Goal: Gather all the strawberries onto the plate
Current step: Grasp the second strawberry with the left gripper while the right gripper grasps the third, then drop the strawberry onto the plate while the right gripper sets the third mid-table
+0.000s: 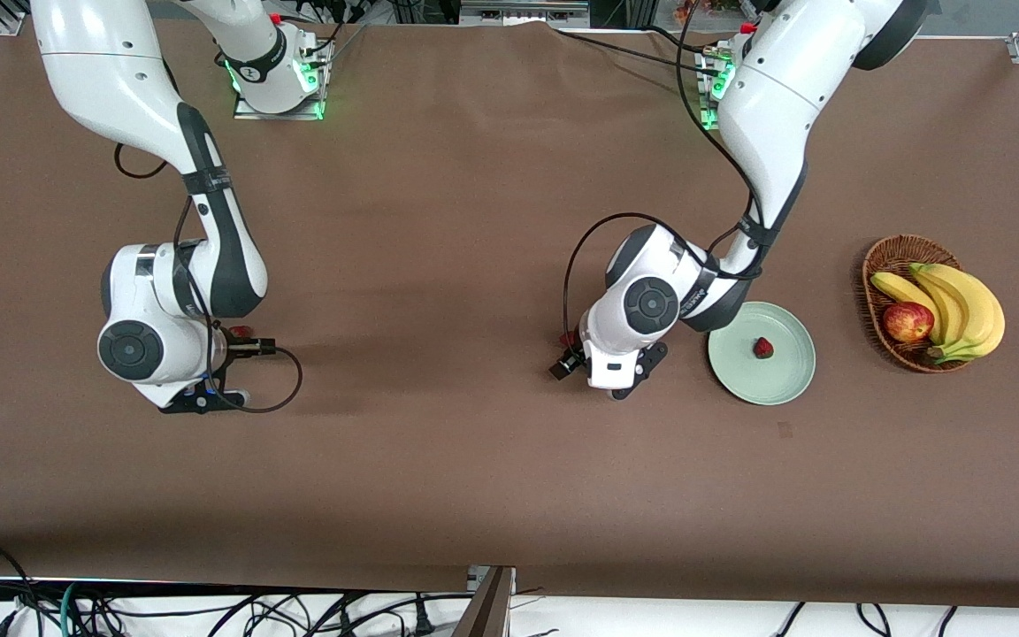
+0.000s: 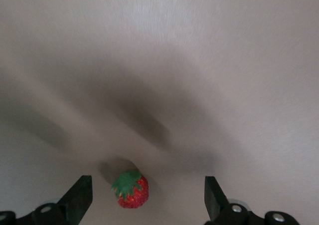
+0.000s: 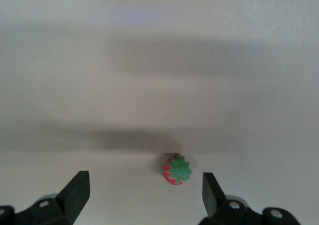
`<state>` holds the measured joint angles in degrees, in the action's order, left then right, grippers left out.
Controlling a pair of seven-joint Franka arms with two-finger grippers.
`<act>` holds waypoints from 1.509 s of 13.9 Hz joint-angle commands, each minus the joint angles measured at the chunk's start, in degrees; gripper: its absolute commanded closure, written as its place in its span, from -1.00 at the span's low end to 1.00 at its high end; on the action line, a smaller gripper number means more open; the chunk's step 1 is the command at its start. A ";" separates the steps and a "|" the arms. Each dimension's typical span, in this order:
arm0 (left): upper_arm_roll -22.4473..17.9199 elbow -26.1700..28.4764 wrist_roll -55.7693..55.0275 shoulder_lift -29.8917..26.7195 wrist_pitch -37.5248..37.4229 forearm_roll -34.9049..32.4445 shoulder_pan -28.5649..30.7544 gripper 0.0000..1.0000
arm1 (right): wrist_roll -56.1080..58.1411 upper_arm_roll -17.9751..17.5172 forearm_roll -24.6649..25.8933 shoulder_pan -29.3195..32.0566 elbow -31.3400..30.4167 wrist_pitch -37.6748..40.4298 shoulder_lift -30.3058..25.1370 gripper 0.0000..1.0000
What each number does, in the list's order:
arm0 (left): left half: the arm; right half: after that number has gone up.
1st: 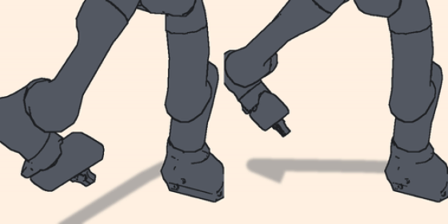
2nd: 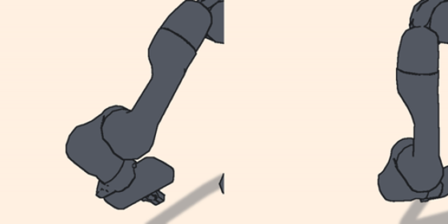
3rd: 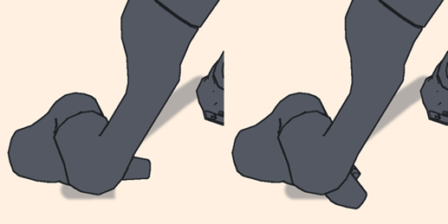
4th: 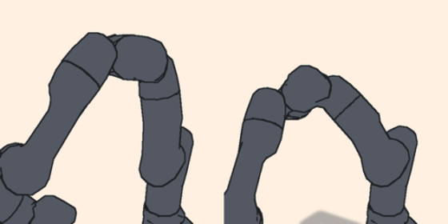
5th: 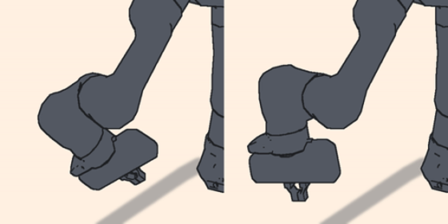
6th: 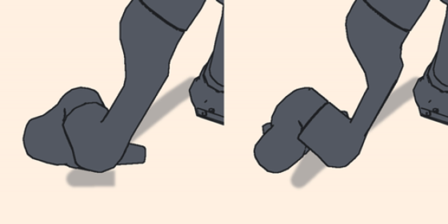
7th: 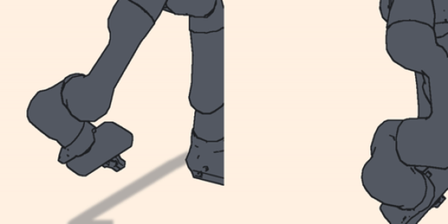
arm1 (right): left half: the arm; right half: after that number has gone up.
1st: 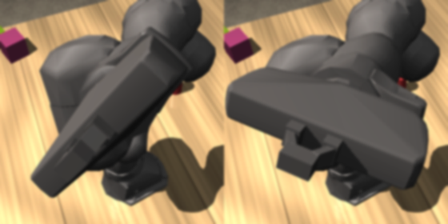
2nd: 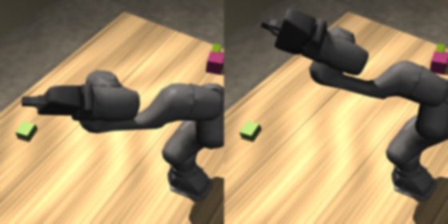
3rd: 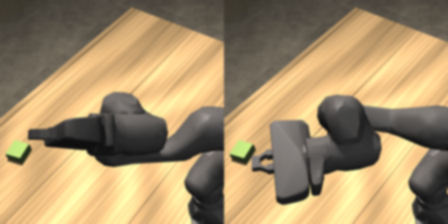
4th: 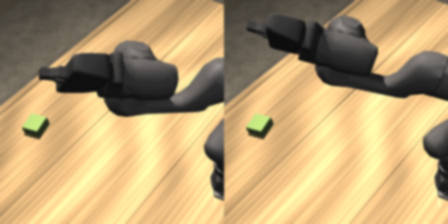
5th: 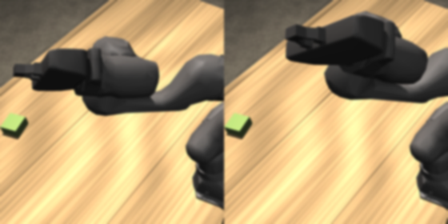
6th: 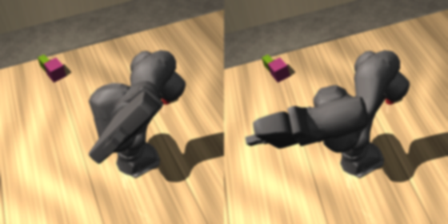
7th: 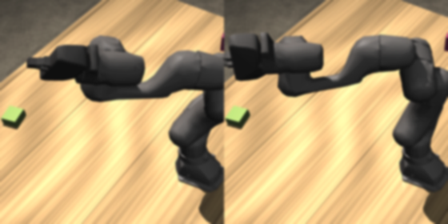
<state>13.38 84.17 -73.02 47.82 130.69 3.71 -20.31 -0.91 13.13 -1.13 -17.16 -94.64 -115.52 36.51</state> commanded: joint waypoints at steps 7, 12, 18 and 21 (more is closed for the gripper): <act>-0.73 2.05 -0.46 0.35 -0.17 0.86 -1.40 -0.22 | 5.39 -0.12 -3.51 2.84 -16.36 -13.32 -6.02 -1.00; -0.73 2.14 -0.63 0.35 -0.35 1.04 -1.49 1.00 | 10.32 -0.03 -7.75 3.98 -16.98 -14.73 -5.58 -0.99; -1.43 -0.66 1.38 -2.19 -9.45 -0.10 0.96 1.00 | 11.64 -0.03 -7.75 3.98 -18.12 -17.10 -5.31 -0.04; -1.17 -5.59 5.59 -2.29 -18.96 0.16 6.76 0.91 | 11.64 -0.03 -7.75 3.98 -18.04 -17.01 -5.31 0.51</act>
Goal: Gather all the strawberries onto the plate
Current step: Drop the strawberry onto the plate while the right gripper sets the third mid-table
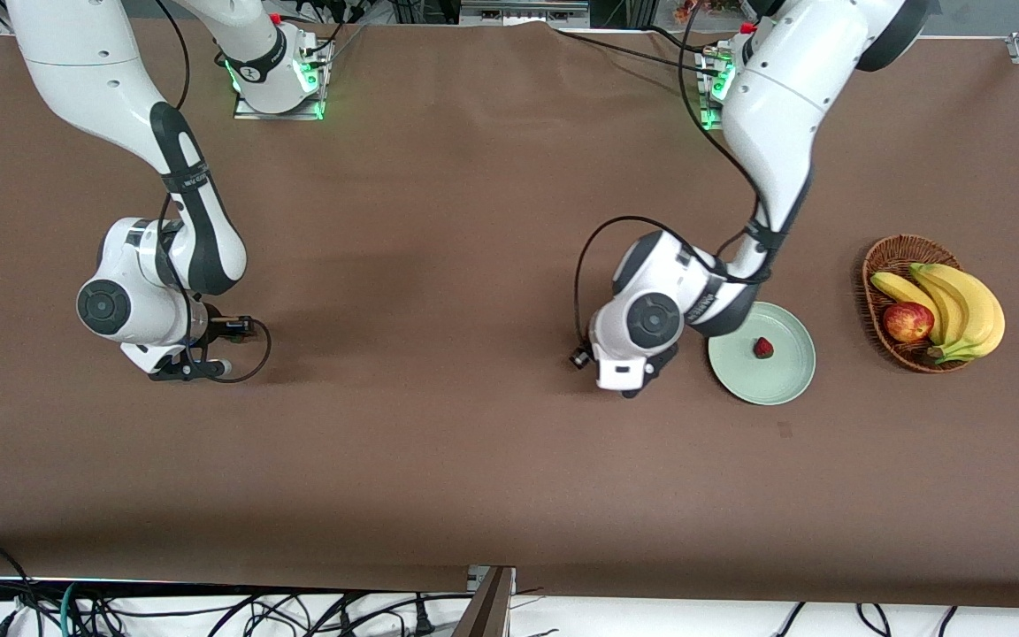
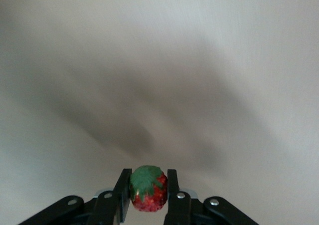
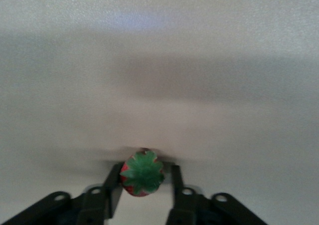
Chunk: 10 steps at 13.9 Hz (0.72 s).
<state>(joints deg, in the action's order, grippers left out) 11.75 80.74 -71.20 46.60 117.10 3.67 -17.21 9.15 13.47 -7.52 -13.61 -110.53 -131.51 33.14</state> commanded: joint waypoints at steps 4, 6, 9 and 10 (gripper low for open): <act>0.11 -2.34 23.67 -1.42 -12.05 -2.08 10.34 0.92 | -0.35 -1.68 -1.44 -1.50 2.06 -0.59 -2.12 0.60; 0.11 -2.34 31.96 -1.95 -15.65 -4.10 13.68 0.90 | -5.87 -4.48 -1.45 -2.21 4.96 -0.50 -2.20 0.60; 0.03 -1.99 40.94 -2.04 -17.61 -6.83 16.16 0.90 | -20.34 -12.30 -1.45 -2.91 8.92 -0.94 -1.33 0.60; 0.03 -1.90 42.88 -2.04 -17.61 -7.10 16.86 0.90 | -26.75 -14.15 -1.27 -3.70 11.11 -1.03 0.07 0.60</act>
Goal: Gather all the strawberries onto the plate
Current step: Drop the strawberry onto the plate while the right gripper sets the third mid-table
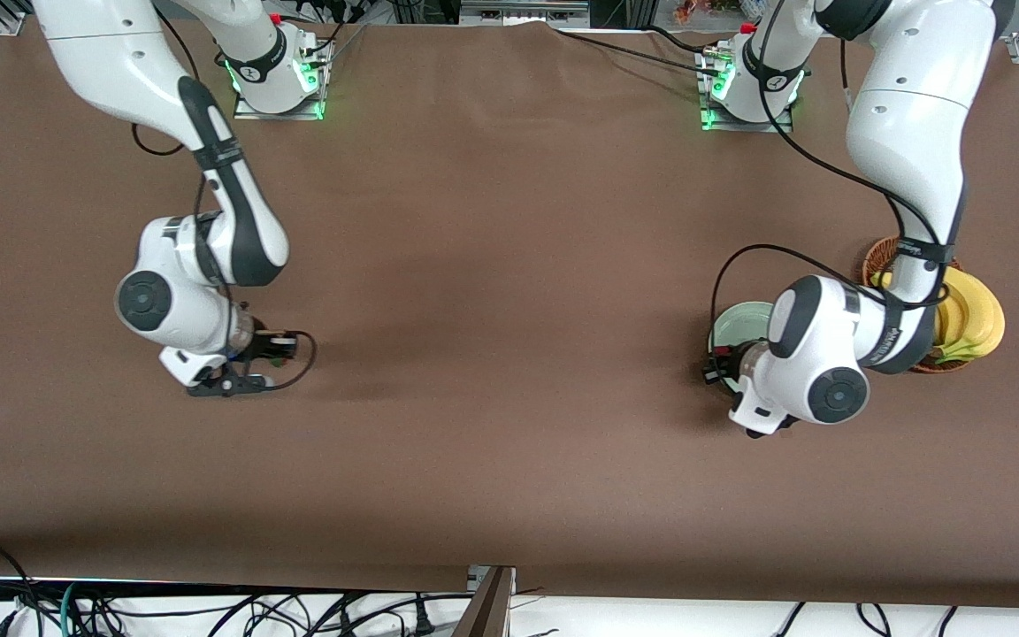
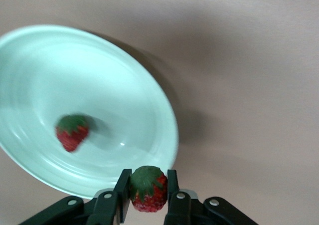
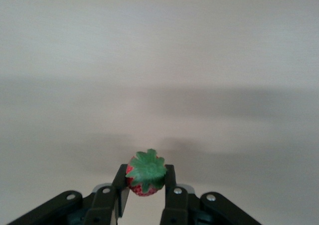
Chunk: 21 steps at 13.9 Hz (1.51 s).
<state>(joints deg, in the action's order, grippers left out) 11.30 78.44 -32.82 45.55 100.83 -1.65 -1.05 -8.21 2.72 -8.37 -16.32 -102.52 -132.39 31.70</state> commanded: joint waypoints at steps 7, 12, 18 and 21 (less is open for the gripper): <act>0.47 0.31 9.36 -0.47 -0.90 -2.22 1.49 -1.00 | -41.52 -5.18 -0.15 -18.21 21.57 -5.40 15.05 0.60; 0.56 0.39 9.18 -0.47 -0.90 -2.22 1.31 -1.00 | -47.76 -5.18 -0.33 -24.81 21.75 -18.59 19.27 0.59; 0.47 0.66 8.66 -0.47 -0.99 -2.22 0.87 -1.00 | -47.52 -4.30 2.38 -25.78 21.75 -17.22 18.59 -1.00; 0.56 0.75 8.57 -0.47 -0.99 -2.22 0.61 -1.00 | -42.45 -2.19 4.33 -22.37 26.90 -1.62 14.80 -1.00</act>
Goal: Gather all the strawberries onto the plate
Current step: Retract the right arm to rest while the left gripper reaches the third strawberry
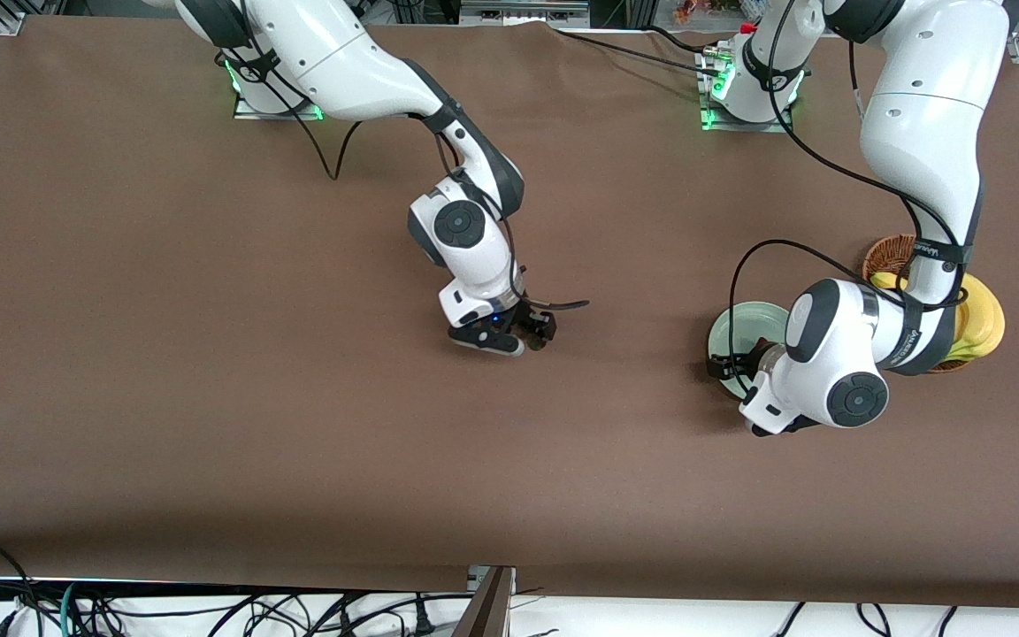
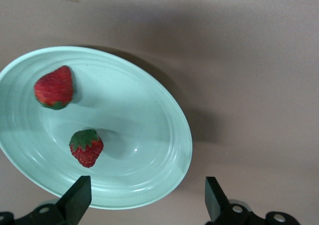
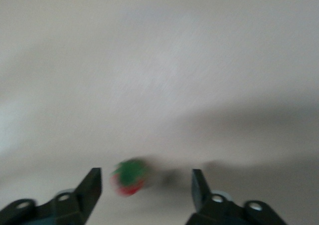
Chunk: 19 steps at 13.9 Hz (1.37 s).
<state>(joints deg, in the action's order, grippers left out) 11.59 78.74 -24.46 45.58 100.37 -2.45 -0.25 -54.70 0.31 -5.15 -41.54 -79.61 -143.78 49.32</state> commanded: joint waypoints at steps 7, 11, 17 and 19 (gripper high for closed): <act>0.80 -0.07 -12.42 0.30 0.70 -0.27 -7.21 -1.00 | 38.83 0.66 1.37 20.59 7.63 40.47 -13.10 -1.00; 0.80 -0.43 -28.22 0.39 9.38 6.75 -13.00 -1.00 | 51.42 3.98 3.38 26.77 7.54 49.10 -17.85 -1.00; 0.10 -5.69 -35.94 1.53 19.16 2.66 -25.82 -1.00 | 57.78 5.15 3.65 32.74 3.78 55.18 -30.75 -1.00; -0.25 -5.35 -31.63 1.71 22.13 -4.28 -27.34 -1.00 | 57.86 3.31 3.57 36.25 -1.83 54.05 -35.59 -1.00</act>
<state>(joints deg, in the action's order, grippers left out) 12.70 75.25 -60.31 46.41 120.97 -2.12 -25.86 2.57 6.62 -2.12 -8.81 -73.37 -88.59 20.16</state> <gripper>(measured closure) 0.000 0.000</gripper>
